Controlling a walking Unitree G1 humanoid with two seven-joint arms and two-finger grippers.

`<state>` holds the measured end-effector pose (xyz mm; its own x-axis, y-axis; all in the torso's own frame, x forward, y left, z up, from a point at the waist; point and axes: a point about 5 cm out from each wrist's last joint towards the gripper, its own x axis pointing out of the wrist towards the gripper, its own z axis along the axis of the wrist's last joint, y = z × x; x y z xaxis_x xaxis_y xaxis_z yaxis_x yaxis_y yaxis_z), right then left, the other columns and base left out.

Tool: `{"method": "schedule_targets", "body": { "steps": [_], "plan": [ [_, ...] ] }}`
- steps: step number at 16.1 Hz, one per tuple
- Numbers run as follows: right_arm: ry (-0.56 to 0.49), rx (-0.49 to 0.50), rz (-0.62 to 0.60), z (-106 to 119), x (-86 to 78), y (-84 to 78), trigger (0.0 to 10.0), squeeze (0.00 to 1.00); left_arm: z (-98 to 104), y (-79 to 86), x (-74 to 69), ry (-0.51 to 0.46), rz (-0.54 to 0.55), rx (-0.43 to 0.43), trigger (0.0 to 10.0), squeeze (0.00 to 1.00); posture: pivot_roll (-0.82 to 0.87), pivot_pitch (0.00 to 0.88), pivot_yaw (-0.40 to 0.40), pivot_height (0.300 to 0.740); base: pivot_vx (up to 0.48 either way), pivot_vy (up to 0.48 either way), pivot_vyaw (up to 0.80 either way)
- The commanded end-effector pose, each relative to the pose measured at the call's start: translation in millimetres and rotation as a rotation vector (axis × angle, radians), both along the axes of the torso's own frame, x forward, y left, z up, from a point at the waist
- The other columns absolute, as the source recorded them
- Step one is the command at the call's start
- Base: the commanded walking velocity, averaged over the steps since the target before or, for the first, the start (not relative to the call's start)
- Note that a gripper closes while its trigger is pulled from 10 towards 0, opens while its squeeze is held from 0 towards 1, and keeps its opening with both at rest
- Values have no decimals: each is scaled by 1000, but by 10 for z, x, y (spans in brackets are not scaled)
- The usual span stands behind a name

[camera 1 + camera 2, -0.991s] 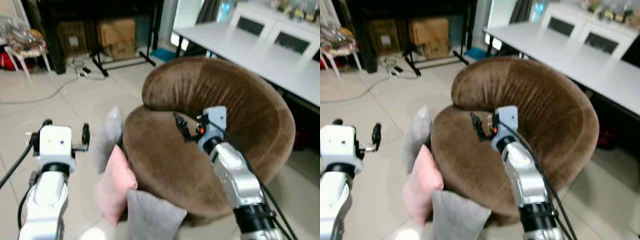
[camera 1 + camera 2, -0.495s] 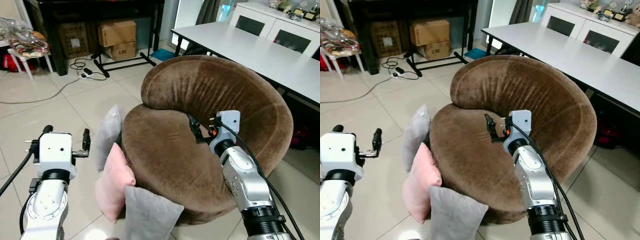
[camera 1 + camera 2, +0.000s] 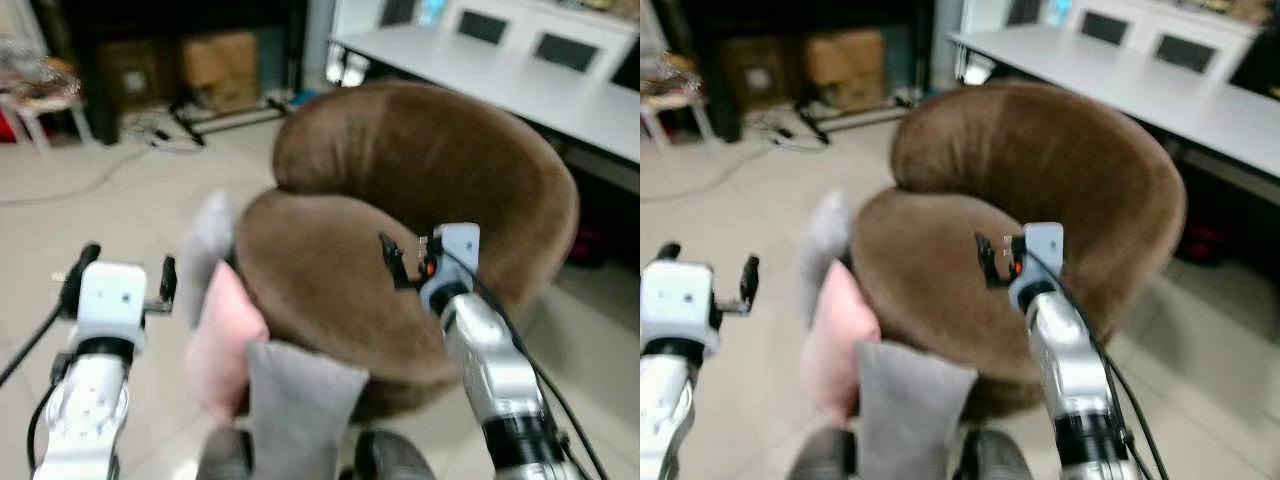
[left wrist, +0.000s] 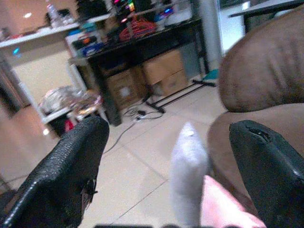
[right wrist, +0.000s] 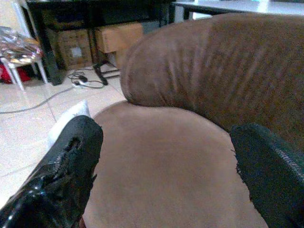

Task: Move the pillow to the sofa from floor

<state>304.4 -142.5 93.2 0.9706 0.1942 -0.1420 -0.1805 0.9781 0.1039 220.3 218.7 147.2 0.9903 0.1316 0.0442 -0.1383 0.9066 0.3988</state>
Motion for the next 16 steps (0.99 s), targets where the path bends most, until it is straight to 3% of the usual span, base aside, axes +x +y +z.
{"method": "schedule_targets", "body": {
  "steps": [1,5,6,7,9,16],
  "plan": [
    [-7,-14,4,50,50,-19,10000,0,8,-69,16,-6,-35,8,10000,0,90,0,-74,620,0,0,0],
    [-24,-6,1,72,22,-42,10000,0,-9,-116,47,22,-109,-10,10000,0,24,0,48,620,0,0,0],
    [-32,-16,-18,74,-7,-81,10000,0,-5,-83,72,12,-105,-65,10000,0,-9,0,72,620,0,0,0],
    [-38,-23,-29,82,-22,-107,10000,0,-4,-60,90,1,-96,-103,10000,0,-9,0,72,620,0,0,0],
    [-53,-46,-67,117,-98,-167,10000,0,-72,-69,105,22,-116,-94,10000,0,-64,0,59,620,0,0,0],
    [-24,-50,-107,54,-203,-145,10000,0,-97,-105,61,24,-137,-135,10000,0,-15,0,8,620,87,0,0]
  ]
}}
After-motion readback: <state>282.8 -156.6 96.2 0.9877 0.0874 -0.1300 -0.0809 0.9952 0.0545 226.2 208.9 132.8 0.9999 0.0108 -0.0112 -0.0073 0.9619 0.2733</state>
